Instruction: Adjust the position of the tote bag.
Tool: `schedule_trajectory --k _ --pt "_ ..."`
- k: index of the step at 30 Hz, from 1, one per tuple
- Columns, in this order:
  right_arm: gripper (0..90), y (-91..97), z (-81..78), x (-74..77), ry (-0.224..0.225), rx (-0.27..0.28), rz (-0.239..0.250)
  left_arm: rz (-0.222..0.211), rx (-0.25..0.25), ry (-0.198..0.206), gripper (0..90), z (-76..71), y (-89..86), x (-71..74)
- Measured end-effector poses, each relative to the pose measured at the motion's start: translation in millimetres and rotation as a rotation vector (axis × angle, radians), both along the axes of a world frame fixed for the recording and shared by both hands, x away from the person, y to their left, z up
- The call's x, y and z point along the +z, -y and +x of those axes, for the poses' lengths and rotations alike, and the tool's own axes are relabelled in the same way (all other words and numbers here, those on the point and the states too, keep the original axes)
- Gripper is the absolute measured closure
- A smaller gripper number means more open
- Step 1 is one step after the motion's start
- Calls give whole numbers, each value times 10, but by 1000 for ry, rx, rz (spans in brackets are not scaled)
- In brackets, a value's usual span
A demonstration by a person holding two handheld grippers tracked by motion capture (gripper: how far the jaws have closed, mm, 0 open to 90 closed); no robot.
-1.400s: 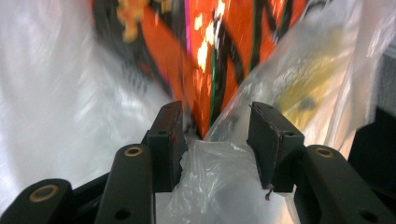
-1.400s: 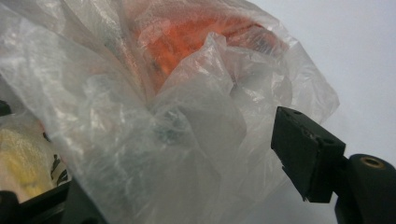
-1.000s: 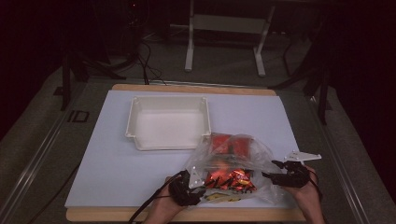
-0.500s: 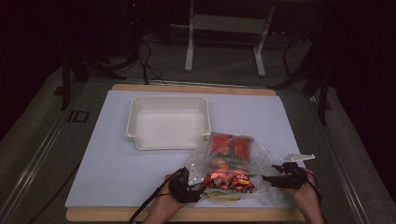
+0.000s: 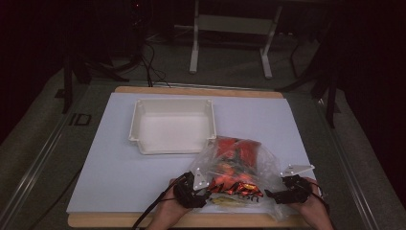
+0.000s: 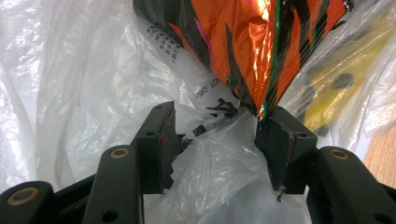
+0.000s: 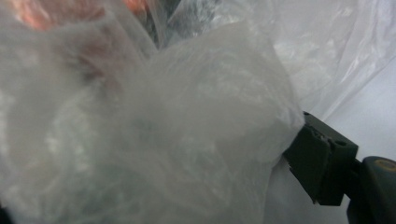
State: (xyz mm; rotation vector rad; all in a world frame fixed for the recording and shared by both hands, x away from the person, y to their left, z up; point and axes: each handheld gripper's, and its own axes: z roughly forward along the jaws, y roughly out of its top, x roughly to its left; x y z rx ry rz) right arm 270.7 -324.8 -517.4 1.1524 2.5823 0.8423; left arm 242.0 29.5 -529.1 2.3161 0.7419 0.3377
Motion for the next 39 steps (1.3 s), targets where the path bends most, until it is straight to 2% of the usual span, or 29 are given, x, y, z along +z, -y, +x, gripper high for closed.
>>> schedule_trajectory --k 2,3,4,5,6,7,11,12,17,18,20,22,25,27,29,31,35,39 --pt "318 -1 7 2 11 -10 -16 4 1 3 479 2 -6 1" --pt "326 6 42 -6 44 -39 -57 8 2 6 472 4 -13 3" --pt "326 6 42 -6 44 -39 -57 11 5 8 472 4 -19 5" --pt "338 19 70 -15 82 -60 -60 15 10 14 467 5 -42 11" --pt "338 19 70 -15 82 -60 -60 15 10 14 466 5 -42 11" --pt "369 27 95 -21 117 -81 -65 17 17 17 463 10 -60 13" --pt "408 35 137 -22 158 -116 -82 21 44 31 458 49 -151 42" --pt "414 42 171 -20 179 -143 -89 23 53 35 458 58 -179 53" --pt "430 79 269 -1 203 -197 -79 32 97 58 459 99 -315 88" --pt "428 85 287 8 200 -207 -67 41 105 68 461 105 -331 90" --pt "431 96 320 29 202 -221 -53 87 119 108 476 116 -353 85" --pt "429 113 356 45 198 -245 -47 98 127 127 493 133 -383 83" --pt "428 141 404 62 192 -276 -23 74 141 125 514 159 -415 86" --pt "433 153 431 68 190 -298 -28 48 142 118 523 169 -431 96" --pt "441 170 456 70 178 -320 -15 -16 136 80 513 189 -463 110" --pt "436 171 461 67 164 -304 -7 -59 116 64 474 187 -487 129" --pt "352 149 399 95 145 -193 49 -117 62 87 451 122 -527 205" --pt "301 129 319 162 145 -117 92 -130 28 119 450 63 -526 282"
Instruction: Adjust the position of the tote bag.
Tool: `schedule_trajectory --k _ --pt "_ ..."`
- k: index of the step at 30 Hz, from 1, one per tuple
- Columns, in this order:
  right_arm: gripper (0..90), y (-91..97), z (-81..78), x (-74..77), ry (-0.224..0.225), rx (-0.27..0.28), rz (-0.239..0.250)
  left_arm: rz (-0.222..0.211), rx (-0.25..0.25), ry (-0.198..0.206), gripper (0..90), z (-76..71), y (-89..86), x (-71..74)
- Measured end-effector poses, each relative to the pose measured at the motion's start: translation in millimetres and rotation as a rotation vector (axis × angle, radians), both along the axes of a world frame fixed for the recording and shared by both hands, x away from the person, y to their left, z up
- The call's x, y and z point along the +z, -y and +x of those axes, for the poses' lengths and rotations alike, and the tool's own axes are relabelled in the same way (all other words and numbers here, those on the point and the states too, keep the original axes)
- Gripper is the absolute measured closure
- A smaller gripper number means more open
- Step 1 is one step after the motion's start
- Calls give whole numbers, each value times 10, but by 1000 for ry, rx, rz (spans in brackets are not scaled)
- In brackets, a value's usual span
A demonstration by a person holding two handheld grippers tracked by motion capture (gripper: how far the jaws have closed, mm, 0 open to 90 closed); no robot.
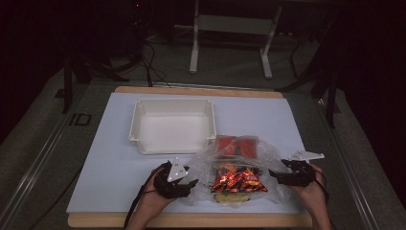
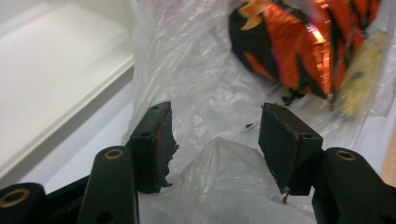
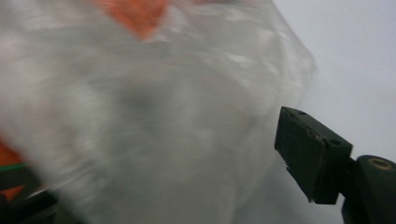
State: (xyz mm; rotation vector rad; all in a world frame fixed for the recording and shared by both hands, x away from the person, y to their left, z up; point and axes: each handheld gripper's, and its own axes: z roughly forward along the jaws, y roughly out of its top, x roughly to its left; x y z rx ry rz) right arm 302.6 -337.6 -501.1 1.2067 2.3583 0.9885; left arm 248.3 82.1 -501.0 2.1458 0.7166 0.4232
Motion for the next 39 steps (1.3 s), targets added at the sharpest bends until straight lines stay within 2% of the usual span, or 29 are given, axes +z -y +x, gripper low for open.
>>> schedule_trajectory --k 8,11,15,18,26,30,31,33,34,35,36,39 --pt "207 -58 -123 164 41 109 22 -22 -53 57 448 -78 51 148" --pt "167 -63 -150 220 63 146 48 -11 -35 70 448 -53 69 162" --pt "135 -64 -173 275 83 174 80 -18 -10 77 442 3 80 157" --pt "128 -70 -202 310 102 195 103 3 10 84 440 40 103 143" --pt "120 -138 -279 411 135 270 117 12 60 82 448 162 116 107" --pt "121 -173 -277 430 133 305 133 10 77 80 515 234 133 108" --pt "131 -180 -272 426 133 309 135 7 74 79 556 248 144 113" --pt "222 -185 -255 416 139 301 130 12 85 85 659 282 172 124" --pt "307 -174 -249 410 140 307 147 6 90 82 691 302 179 129" --pt "435 -159 -244 405 149 306 165 -4 93 76 747 325 183 131" --pt "543 -140 -230 401 149 284 170 -13 100 70 782 348 188 131" --pt "691 -67 -150 364 118 190 174 -31 123 52 835 412 192 123"
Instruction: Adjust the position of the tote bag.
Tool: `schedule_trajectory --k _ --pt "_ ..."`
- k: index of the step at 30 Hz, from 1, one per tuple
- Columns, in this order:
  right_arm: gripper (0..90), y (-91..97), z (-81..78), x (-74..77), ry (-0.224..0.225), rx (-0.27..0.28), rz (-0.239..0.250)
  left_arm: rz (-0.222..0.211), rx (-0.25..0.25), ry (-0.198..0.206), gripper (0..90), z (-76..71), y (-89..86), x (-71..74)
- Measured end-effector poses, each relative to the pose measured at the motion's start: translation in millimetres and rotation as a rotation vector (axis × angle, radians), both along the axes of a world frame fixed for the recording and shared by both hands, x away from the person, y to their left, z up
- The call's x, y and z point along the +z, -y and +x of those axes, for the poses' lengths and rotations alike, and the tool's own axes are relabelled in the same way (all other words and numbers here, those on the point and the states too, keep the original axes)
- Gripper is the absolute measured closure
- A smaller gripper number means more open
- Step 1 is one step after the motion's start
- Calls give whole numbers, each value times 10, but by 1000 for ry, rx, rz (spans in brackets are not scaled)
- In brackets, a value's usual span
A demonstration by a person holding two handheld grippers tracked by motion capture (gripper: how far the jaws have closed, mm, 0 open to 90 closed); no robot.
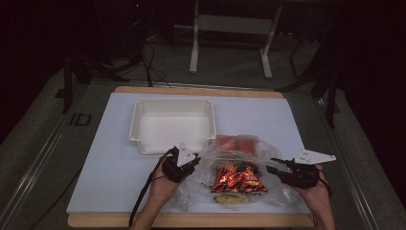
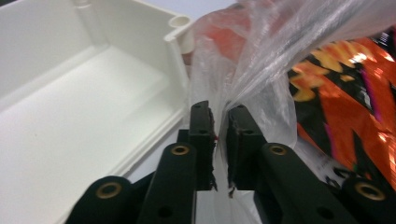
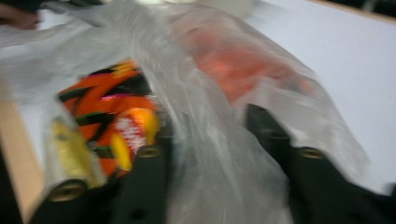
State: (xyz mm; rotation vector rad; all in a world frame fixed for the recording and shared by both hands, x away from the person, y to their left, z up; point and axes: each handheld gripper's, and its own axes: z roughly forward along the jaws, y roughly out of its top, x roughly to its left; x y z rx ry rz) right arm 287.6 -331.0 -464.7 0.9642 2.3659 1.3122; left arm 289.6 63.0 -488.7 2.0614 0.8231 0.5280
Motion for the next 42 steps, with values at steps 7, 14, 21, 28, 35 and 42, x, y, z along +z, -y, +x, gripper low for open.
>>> schedule_trajectory --k 7,14,21,28,35,42 --pt "798 69 124 -107 -51 -155 -51 23 22 -10 842 63 68 -23" --pt "282 -34 105 -121 -69 -39 -51 15 -39 32 793 -12 135 54" --pt "171 -210 -9 -47 9 87 -89 10 -62 44 780 -52 173 82" --pt "307 -174 -13 -9 62 32 -105 19 -47 44 761 -24 150 80" --pt "766 -140 183 -179 -6 -108 -221 77 13 44 767 36 182 19" --pt "788 -85 312 -187 2 -284 -165 105 58 33 687 84 193 -19"
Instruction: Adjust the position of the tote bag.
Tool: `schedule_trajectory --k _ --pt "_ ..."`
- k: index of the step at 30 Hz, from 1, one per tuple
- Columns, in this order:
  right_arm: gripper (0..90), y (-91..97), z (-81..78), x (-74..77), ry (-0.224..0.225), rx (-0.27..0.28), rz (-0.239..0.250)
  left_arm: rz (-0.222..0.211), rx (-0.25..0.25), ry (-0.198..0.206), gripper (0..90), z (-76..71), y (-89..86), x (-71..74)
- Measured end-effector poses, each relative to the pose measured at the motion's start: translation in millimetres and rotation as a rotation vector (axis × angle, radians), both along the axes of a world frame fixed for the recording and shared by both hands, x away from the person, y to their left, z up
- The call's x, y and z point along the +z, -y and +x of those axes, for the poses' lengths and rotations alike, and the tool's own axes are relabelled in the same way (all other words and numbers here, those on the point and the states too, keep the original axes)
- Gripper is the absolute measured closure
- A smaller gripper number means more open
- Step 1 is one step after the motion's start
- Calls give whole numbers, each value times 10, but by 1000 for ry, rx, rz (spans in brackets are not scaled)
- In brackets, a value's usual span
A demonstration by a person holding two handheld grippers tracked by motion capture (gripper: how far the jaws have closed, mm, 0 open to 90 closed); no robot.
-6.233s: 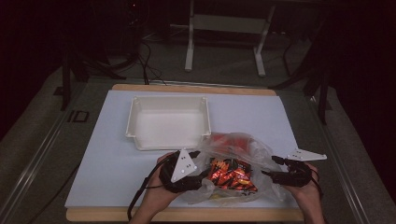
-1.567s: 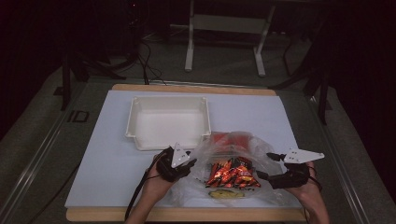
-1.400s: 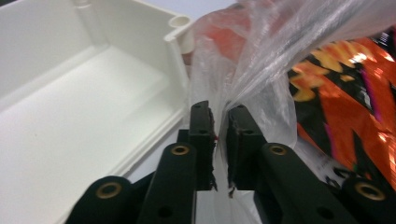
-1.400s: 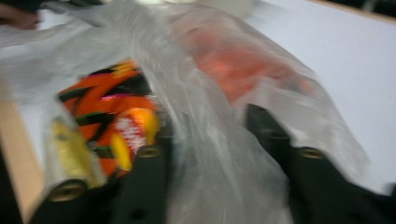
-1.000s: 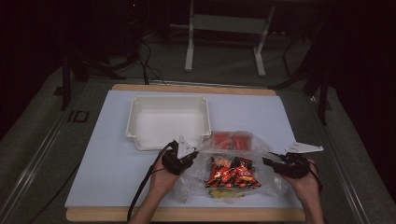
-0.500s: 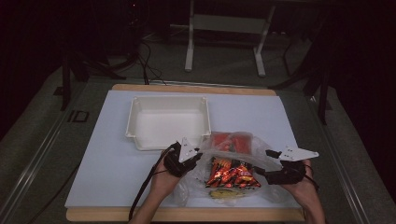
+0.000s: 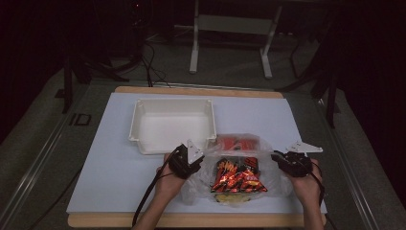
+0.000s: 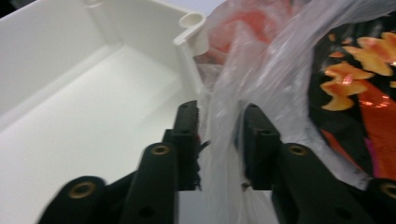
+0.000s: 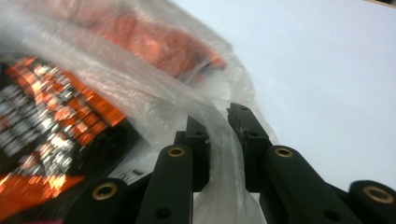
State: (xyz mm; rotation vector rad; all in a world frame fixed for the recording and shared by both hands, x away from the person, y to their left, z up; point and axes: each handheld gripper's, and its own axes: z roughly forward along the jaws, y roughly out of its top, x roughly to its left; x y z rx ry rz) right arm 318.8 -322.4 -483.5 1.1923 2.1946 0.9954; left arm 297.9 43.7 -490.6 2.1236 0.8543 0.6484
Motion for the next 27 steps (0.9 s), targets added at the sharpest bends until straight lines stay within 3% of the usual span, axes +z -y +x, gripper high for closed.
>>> schedule_trajectory --k 5,7,9,13,16,21,24,27 --pt "764 4 84 -14 -33 -61 15 -31 39 -6 575 10 -15 20" --pt "661 -17 96 -25 -59 -26 13 -49 26 5 530 -19 -37 56" --pt "602 -40 63 -15 -56 18 16 -51 9 25 492 -70 -56 112" --pt "460 -69 -37 66 -30 91 44 -62 -40 53 453 -172 -67 245" --pt "394 -111 -116 152 -7 142 27 -65 -65 65 449 -244 -61 330" --pt "407 -142 -286 312 66 174 37 -77 -109 80 466 -438 -27 460" --pt "570 -139 -394 344 90 210 53 -83 -166 65 498 -569 26 478" --pt "642 -173 -484 308 89 248 29 -58 -204 35 544 -679 113 435"
